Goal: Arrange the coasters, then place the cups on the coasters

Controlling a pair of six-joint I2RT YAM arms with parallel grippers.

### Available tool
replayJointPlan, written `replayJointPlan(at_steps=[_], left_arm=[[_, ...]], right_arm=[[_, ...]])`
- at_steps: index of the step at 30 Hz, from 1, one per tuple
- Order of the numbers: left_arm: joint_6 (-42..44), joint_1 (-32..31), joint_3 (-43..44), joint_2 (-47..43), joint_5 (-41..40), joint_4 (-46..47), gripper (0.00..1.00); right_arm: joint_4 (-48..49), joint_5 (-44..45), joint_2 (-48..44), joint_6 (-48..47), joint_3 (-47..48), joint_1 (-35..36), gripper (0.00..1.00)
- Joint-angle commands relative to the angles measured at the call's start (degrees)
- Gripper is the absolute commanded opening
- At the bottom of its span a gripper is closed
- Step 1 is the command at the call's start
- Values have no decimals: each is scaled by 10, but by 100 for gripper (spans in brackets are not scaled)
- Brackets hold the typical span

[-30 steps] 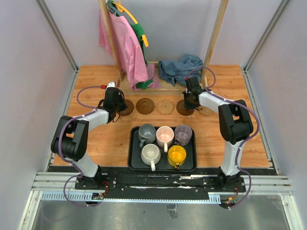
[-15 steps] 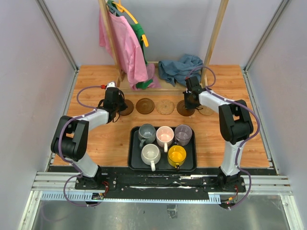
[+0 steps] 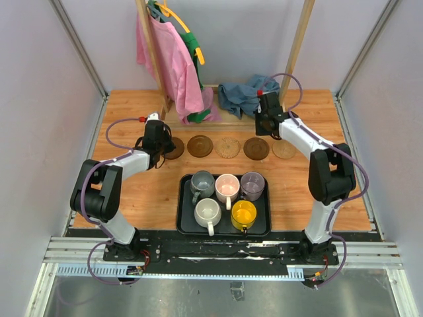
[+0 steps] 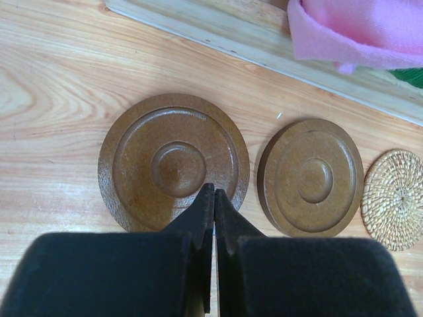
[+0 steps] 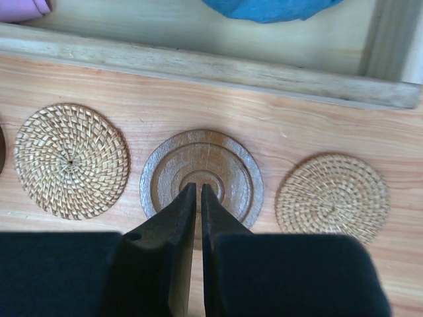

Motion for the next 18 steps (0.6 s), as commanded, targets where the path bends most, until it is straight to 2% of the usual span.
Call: replayJointPlan(at_steps=[1, 6, 9, 11, 14, 18], left_arm=[[11, 1, 15, -12, -3, 10, 0], [23, 1, 15, -38, -9, 3, 1], [29, 2, 1, -60, -28, 1, 1], [30, 5, -10, -73, -40, 1, 1], [29, 7, -22, -88, -54, 5, 1], [30, 7, -45, -100, -64, 42, 1]], right_arm=[[-3, 33, -64, -11, -30, -1, 10], [1, 41, -137, 8, -92, -39, 21], [17, 39, -187, 34, -137, -87, 38], [30, 33, -217, 51, -160, -127, 57], [53, 26, -252, 63, -180, -180, 69], [87, 37, -276, 66, -201, -224, 93]])
